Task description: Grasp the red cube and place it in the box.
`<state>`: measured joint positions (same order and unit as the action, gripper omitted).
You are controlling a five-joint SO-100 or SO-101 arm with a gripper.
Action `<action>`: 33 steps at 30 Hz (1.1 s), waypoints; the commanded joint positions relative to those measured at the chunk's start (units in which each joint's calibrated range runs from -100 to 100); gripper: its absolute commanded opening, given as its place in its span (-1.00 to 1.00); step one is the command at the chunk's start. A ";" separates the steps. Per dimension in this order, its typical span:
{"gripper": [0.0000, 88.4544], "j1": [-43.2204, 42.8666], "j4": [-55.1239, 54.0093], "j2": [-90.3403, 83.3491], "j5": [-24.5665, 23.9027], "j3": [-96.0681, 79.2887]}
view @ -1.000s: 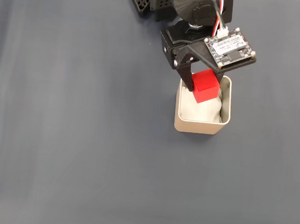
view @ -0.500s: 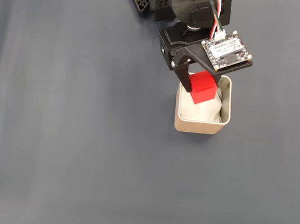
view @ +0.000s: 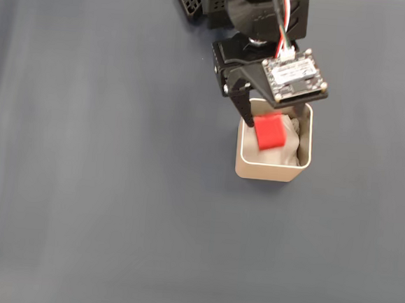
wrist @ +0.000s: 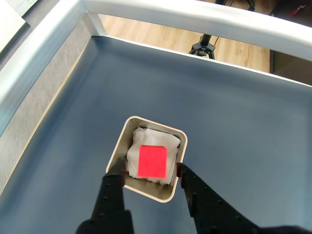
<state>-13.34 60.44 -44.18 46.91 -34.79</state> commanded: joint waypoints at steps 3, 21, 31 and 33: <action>-0.07 0.88 -3.03 -1.38 0.00 0.24; -0.03 0.74 -4.02 -1.38 0.29 -0.12; -0.06 1.24 -4.02 -1.90 0.83 -0.21; -0.17 1.59 -4.02 -2.25 1.27 -0.58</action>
<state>-12.44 57.35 -44.36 47.55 -35.34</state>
